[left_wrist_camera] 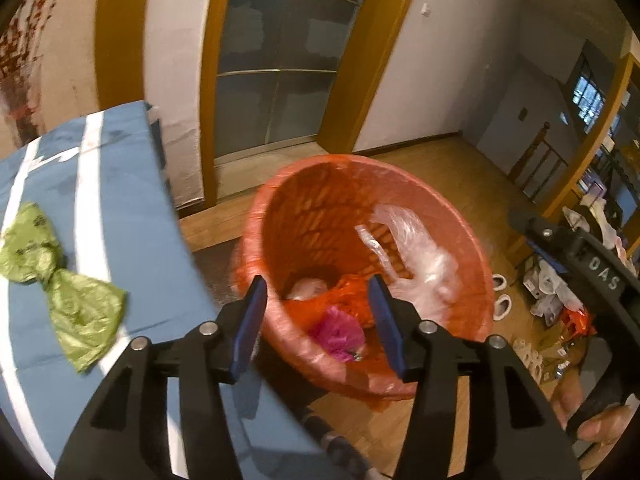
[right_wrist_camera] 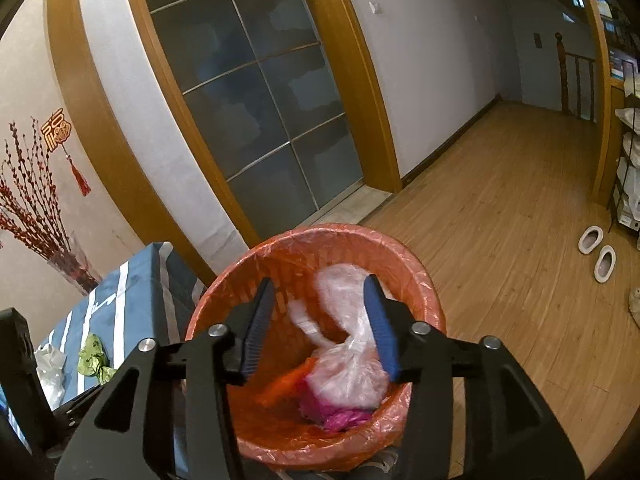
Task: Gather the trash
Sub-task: 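Carry both bags over the wastebasket and open both tools, then move both tools back over the table, then grasp the green paw-print bag with the right tool while the left tool grasps the bubble-wrap bag, then carry both bags over the wastebasket and open both tools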
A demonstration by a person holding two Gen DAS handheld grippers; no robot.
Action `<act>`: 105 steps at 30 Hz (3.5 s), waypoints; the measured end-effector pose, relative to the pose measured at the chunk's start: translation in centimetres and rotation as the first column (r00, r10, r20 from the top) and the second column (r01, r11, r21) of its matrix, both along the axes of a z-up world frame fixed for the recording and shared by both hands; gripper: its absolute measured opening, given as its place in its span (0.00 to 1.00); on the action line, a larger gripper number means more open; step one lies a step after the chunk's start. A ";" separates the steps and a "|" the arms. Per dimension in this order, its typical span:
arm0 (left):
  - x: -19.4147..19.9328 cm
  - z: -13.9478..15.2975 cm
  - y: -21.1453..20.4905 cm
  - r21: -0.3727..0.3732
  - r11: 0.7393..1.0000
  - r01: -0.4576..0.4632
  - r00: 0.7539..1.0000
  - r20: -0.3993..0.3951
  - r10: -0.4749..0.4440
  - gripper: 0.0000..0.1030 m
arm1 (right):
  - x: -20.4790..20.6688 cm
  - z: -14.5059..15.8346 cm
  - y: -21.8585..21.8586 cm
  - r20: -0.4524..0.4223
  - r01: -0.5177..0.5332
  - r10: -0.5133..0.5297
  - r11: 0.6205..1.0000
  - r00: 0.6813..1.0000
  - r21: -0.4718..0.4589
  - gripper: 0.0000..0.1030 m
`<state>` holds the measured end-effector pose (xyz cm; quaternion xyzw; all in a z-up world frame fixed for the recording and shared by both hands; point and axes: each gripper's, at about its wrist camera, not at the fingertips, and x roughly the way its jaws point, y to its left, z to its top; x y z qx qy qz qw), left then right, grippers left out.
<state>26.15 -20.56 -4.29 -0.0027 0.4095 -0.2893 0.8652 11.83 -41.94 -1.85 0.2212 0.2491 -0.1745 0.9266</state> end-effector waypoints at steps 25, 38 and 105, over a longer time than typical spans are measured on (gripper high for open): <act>-1.5 1.6 19.8 0.079 0.924 -0.374 0.925 0.105 0.365 0.65 | 3.2 2.0 12.8 -0.036 -0.305 0.303 0.948 0.952 -0.087 0.59; -1.8 1.1 31.0 0.115 0.832 -0.542 0.839 0.118 0.531 0.65 | 7.8 -0.7 22.6 -0.158 -0.539 0.524 0.839 0.837 -0.076 0.59; -7.2 4.5 27.5 -0.012 0.903 -0.429 0.899 0.096 0.428 0.18 | 2.9 1.4 21.3 -0.144 -0.513 0.497 0.852 0.856 -0.108 0.19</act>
